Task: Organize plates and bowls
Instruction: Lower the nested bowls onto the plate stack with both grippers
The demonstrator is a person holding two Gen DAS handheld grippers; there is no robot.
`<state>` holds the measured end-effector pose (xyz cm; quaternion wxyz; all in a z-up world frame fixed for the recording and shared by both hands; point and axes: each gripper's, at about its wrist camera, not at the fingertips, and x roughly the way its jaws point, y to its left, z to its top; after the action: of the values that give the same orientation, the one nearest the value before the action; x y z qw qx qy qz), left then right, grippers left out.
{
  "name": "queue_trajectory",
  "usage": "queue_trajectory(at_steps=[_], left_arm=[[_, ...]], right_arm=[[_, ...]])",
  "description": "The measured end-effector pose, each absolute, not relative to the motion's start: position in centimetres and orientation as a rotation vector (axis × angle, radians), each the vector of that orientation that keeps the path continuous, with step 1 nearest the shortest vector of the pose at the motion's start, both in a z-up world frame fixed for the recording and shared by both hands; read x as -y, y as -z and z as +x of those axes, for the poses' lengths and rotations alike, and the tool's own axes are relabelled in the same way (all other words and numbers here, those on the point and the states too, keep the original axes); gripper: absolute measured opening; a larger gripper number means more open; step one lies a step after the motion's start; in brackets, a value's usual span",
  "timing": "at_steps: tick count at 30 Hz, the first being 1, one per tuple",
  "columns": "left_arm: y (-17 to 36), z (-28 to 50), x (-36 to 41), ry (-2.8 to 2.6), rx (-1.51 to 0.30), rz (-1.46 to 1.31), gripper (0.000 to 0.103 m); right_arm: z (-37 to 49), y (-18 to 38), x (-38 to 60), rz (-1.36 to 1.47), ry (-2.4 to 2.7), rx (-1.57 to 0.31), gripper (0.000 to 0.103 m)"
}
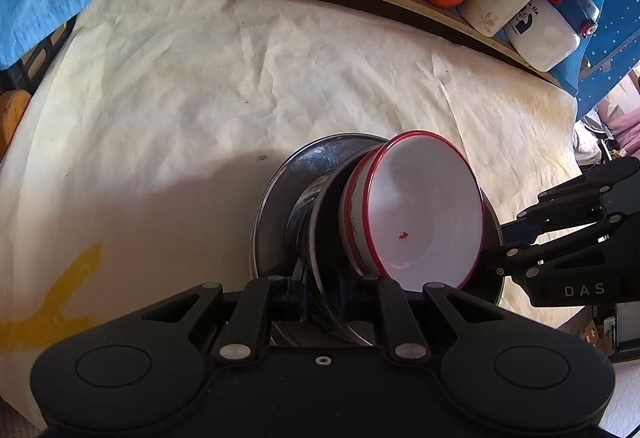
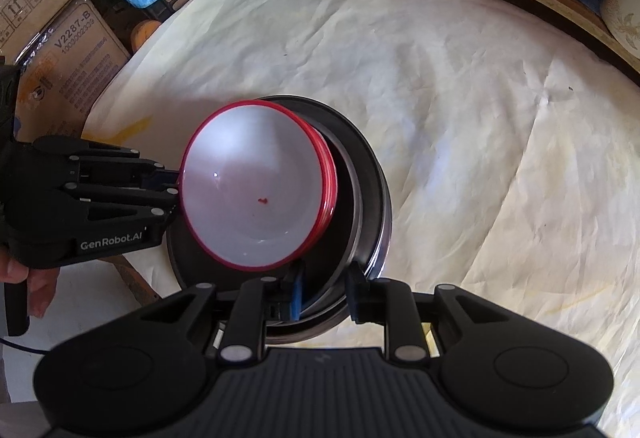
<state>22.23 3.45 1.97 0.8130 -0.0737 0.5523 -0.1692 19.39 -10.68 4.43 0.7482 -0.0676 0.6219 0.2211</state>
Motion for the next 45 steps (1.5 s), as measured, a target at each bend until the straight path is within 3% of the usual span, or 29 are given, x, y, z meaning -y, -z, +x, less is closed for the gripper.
queue_trajectory(at_steps=[27, 45], left_arm=[[-2.2, 22.7, -3.1, 0.336, -1.185, -0.130, 0.014], [-2.3, 22.4, -3.0, 0.318, -1.181, -0.122, 0.015]], right_arm=[[19.4, -4.7, 10.7, -0.176, -0.538, -1.369, 0.032], [18.9, -4.9, 11.1, -0.170, -0.536, -1.360, 0.032]])
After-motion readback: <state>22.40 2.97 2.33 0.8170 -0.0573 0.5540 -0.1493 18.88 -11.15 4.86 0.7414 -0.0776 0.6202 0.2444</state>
